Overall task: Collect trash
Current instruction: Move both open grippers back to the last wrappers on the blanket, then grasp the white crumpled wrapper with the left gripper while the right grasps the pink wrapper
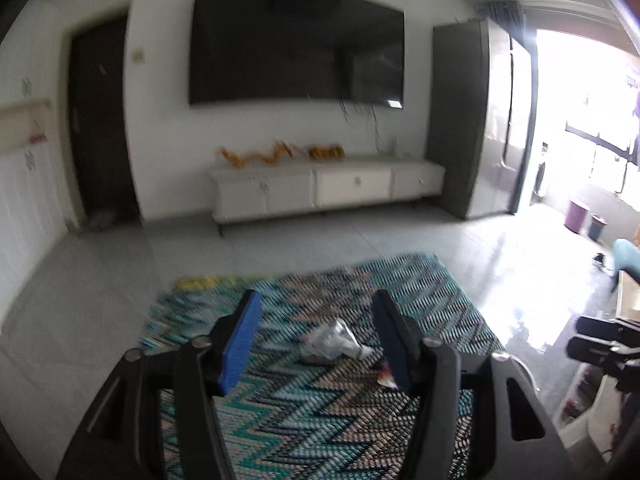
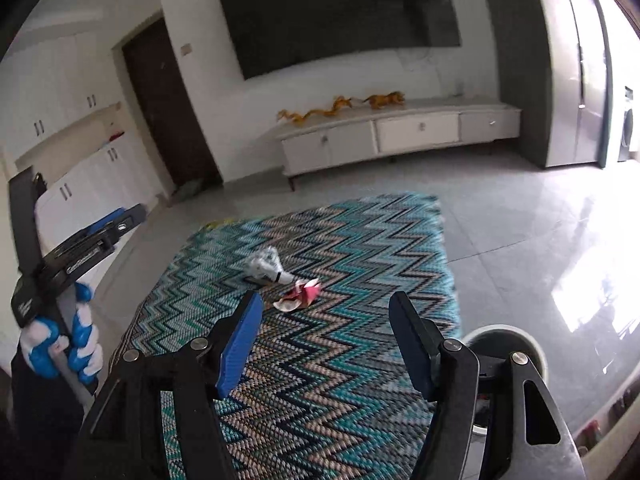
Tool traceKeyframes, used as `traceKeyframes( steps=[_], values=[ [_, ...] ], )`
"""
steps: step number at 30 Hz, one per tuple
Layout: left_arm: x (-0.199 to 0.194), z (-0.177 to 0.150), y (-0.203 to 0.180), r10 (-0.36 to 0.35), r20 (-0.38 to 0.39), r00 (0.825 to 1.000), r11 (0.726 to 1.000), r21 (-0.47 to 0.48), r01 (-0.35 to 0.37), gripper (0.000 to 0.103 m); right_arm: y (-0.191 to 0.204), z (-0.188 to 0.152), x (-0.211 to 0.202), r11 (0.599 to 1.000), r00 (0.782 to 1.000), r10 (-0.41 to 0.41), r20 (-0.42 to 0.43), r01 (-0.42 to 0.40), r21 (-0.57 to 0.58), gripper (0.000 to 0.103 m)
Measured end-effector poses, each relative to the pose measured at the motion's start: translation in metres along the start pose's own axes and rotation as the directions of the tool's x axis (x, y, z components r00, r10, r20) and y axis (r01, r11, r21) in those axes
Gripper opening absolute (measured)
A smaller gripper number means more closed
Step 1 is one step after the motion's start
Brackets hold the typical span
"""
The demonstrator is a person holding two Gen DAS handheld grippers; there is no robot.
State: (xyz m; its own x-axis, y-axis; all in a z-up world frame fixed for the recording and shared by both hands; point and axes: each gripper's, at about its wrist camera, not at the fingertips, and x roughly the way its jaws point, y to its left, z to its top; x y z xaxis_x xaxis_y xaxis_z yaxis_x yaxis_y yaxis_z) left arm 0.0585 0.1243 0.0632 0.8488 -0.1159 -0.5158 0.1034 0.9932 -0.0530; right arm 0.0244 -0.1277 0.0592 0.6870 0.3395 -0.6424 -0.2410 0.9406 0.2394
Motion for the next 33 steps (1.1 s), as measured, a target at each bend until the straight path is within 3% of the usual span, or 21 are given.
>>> traceKeyframes(
  steps=[4, 8, 16, 21, 26, 33],
  values=[
    [0.054, -0.008, 0.005, -0.060, -0.089, 0.994, 0.998, -0.018, 0.059, 0.061, -0.007, 0.001, 0.043, 1.000, 0.998, 0.026, -0.063, -0.026, 0.013, 0.065],
    [0.110, -0.013, 0.004, -0.096, -0.150, 0.984, 0.995, -0.004, 0.096, 0.075, -0.014, 0.002, 0.081, 0.999, 0.993, 0.042, -0.114, -0.040, 0.019, 0.065],
    [0.197, -0.033, 0.009, -0.147, -0.265, 0.953, 0.989, -0.065, 0.134, 0.075, -0.011, -0.002, 0.147, 0.997, 0.977, 0.075, -0.200, -0.074, 0.011, 0.065],
    [0.215, -0.054, 0.016, -0.167, -0.312, 0.935, 0.985, -0.099, 0.143, 0.075, -0.005, -0.004, 0.176, 0.994, 0.966, 0.106, -0.234, -0.108, 0.004, 0.065],
    [0.215, -0.067, 0.030, -0.208, -0.311, 0.928, 0.973, -0.161, 0.164, 0.074, 0.004, -0.007, 0.203, 0.990, 0.954, 0.135, -0.267, -0.140, -0.001, 0.065],
    [0.204, -0.067, 0.039, -0.239, -0.285, 0.928, 0.963, -0.193, 0.189, 0.055, 0.006, -0.008, 0.229, 0.988, 0.948, 0.155, -0.278, -0.155, 0.025, 0.065]
  ],
)
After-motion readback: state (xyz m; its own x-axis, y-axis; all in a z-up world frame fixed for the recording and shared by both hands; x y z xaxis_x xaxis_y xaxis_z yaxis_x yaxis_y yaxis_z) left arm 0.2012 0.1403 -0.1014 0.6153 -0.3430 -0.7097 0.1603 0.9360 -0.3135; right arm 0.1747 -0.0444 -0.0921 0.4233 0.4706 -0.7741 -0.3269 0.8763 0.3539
